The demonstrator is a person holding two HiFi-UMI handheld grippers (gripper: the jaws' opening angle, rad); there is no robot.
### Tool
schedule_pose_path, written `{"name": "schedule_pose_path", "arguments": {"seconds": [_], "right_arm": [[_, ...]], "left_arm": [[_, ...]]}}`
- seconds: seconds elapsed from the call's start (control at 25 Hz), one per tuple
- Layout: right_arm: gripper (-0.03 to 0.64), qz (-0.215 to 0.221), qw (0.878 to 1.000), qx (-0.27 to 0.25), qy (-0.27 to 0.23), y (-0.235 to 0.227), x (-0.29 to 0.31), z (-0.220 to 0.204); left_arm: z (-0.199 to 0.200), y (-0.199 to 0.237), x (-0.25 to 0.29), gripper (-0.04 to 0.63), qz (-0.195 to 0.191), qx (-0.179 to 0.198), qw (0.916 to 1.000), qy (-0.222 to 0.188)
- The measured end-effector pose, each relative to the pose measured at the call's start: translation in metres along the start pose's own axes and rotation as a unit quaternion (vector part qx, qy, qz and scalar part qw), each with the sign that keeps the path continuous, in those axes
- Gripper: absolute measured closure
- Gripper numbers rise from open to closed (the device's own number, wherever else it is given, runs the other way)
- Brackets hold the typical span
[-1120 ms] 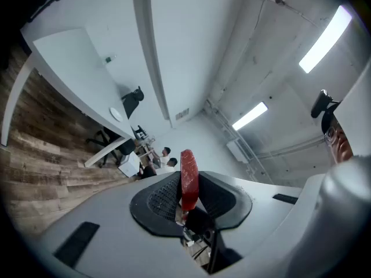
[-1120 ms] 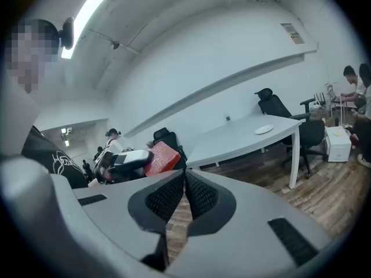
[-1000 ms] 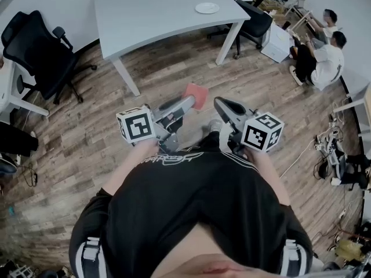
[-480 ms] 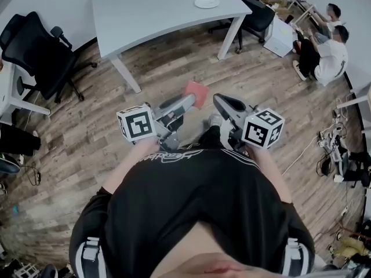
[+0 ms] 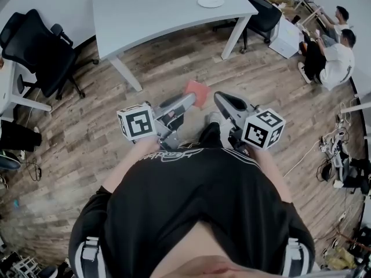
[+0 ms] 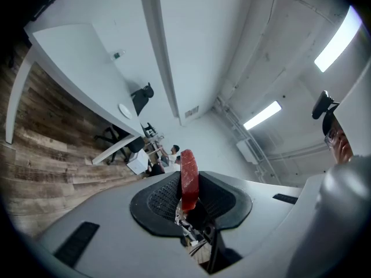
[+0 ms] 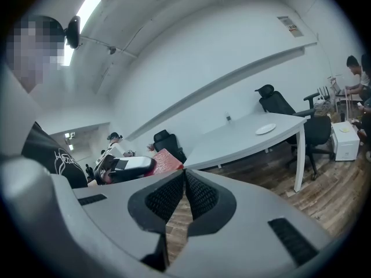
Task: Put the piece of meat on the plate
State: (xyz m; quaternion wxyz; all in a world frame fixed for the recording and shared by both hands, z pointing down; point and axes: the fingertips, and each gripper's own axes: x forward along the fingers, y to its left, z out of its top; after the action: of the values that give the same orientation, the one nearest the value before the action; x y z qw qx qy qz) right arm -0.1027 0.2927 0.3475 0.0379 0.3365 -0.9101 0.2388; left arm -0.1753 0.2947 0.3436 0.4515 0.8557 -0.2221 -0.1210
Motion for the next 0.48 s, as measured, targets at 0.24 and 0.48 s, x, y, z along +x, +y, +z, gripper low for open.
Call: {"name": "schedule_pose_path", "arguments": {"seconds": [0.24,0.48], "right_arm": [[0.601,0.006,1.000,0.010,0.010,-0.042,0.012,0.009],[0.601,-0.001,0.999,0.024,0.028,-0.115,0.024,0.029]], "left_arm": [[0.016,0.019,0.034,0.503,0.007,-0.010,0.9999,-0.003],[0.038,0.053,0.094,0.503,0.024,-0.030,0.9992,-0.003]]}}
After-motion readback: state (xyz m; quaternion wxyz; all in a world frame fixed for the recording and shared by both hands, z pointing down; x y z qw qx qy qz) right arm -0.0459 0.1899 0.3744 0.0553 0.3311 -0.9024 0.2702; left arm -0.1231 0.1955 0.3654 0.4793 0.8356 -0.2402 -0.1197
